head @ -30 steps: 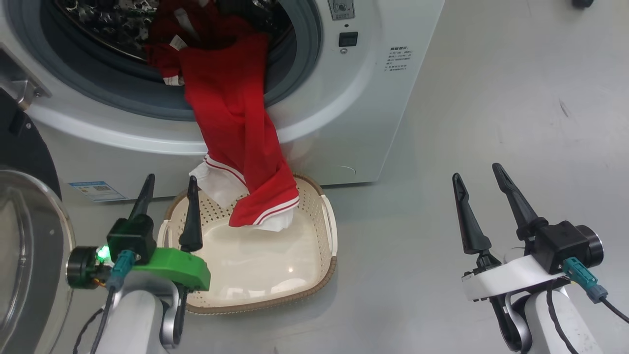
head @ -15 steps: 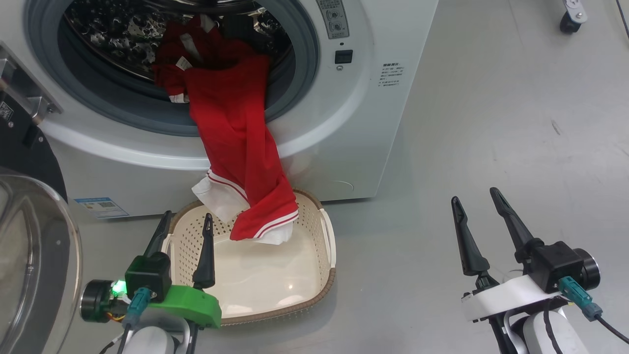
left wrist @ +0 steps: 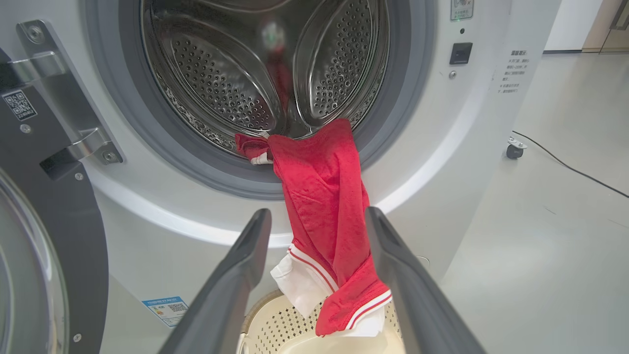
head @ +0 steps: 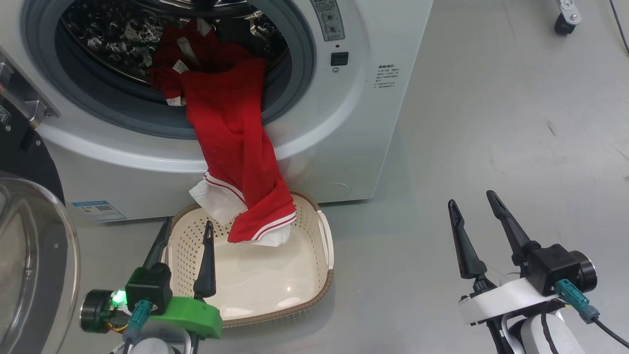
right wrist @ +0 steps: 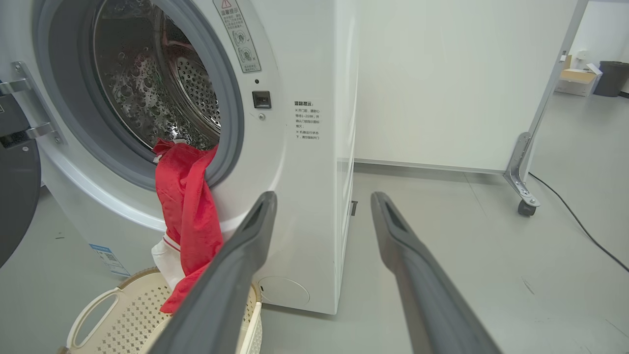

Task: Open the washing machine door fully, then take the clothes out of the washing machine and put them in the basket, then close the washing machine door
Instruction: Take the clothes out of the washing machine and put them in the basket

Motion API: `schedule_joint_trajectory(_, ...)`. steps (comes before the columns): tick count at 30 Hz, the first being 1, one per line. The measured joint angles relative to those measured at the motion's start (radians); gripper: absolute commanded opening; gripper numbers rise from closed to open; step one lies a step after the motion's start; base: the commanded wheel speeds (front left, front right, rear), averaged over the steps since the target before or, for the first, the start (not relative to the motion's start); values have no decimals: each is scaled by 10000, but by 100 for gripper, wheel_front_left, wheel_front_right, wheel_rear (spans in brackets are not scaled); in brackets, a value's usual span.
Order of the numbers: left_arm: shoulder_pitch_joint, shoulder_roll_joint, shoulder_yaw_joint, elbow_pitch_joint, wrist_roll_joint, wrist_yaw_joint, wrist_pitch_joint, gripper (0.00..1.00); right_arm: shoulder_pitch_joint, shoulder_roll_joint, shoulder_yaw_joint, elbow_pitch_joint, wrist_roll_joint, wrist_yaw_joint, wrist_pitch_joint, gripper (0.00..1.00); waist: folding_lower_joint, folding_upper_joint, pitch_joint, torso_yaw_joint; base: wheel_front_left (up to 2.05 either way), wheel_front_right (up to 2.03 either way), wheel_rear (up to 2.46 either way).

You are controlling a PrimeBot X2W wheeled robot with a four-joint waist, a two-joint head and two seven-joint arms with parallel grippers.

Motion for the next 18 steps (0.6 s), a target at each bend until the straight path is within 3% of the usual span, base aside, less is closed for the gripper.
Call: schedule_joint_trajectory(18,20,23,-263,-456,84,33,4,100,46,42,167,-280,2,-12,0,100,0,0,449,-119,0,0,0)
